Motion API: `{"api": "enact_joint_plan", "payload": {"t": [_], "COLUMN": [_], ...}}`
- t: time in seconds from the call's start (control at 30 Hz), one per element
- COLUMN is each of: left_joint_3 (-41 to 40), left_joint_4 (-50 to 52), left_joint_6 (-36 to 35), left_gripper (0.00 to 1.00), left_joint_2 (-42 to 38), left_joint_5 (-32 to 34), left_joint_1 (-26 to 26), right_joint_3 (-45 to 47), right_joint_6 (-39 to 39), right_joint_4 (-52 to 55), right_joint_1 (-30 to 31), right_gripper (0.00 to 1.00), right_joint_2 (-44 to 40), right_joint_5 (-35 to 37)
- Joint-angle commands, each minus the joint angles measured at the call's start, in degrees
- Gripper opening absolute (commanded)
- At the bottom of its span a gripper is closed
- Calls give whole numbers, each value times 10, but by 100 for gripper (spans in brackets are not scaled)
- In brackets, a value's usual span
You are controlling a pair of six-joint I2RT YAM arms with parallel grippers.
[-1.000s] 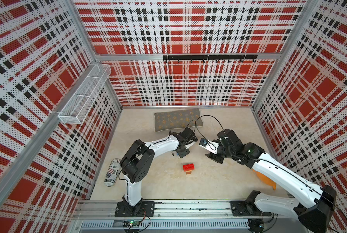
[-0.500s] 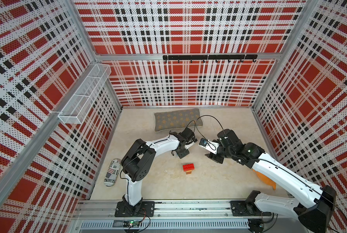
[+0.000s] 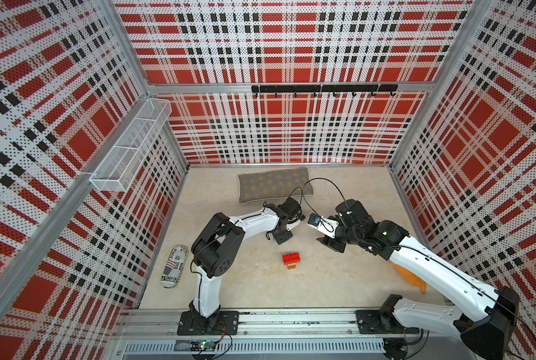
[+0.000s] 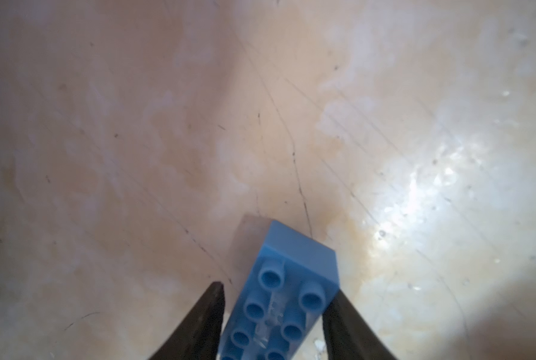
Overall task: Assemble an ice cream with lego
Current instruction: Pick up the lego brick from the center of the board.
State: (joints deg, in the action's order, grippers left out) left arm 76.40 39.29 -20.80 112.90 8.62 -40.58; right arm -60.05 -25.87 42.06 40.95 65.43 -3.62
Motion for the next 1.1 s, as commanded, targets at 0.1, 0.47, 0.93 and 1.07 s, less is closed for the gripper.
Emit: {"api": "enact_joint_plan", "payload": {"t": [0.1, 0.47, 0.93, 1.07], "left_joint_3": [14, 18, 16, 15], "left_joint_4": [11, 18, 18, 18], "left_joint_6": [4, 9, 9, 8], "left_gripper": [50, 50, 50, 50], "left_joint_2": [-23, -31, -17, -15], "left_joint_5": [5, 12, 8, 5], "left_joint_1": [-2, -9, -5, -4], "right_joint_3": [6, 6, 5, 6], "right_joint_6": [5, 5, 5, 5], "right_joint_4": [-3, -3, -2, -2], "right_joint_1": [-4, -4, -4, -4], "right_gripper": [55, 55, 55, 55], "right_joint_2": [4, 7, 7, 8], "right_joint_5": [3, -2, -3, -3]}}
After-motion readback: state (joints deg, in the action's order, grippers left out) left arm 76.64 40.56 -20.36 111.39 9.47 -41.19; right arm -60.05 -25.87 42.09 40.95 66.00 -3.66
